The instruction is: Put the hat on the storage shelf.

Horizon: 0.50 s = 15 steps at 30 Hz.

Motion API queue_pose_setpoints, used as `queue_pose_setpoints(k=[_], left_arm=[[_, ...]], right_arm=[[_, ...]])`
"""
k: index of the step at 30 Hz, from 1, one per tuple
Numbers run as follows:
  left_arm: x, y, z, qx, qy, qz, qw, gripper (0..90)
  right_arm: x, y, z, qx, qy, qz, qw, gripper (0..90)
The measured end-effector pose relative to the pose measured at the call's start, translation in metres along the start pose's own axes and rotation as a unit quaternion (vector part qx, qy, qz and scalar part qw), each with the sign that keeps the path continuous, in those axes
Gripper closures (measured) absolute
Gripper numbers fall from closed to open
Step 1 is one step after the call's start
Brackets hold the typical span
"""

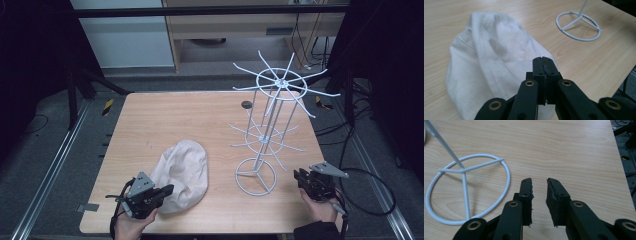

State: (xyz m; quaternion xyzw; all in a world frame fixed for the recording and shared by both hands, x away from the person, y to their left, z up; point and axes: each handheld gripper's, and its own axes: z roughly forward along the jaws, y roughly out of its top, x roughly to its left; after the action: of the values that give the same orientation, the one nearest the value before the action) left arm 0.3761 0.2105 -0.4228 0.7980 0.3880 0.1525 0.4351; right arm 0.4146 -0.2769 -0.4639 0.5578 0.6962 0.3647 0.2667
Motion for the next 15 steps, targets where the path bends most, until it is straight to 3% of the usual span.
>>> queue_pose_setpoints(k=[8,12,15], left_arm=[[-0.015,-0.007,0.020,0.044,-0.021,0.017,0.9987,89.9],[-0.018,-0.010,0.023,0.059,-0.019,0.030,0.9977,89.9],[-0.016,-0.012,0.023,0.067,-0.017,0.028,0.9972,90.0]], right_arm=[[0.000,-0.001,0.000,-0.002,0.000,0.002,1.0000,72.0],[0.000,-0.001,0.001,0.000,0.003,0.004,1.0000,69.8],[0.000,-0.001,0.001,0.002,0.003,0.005,1.0000,68.7]])
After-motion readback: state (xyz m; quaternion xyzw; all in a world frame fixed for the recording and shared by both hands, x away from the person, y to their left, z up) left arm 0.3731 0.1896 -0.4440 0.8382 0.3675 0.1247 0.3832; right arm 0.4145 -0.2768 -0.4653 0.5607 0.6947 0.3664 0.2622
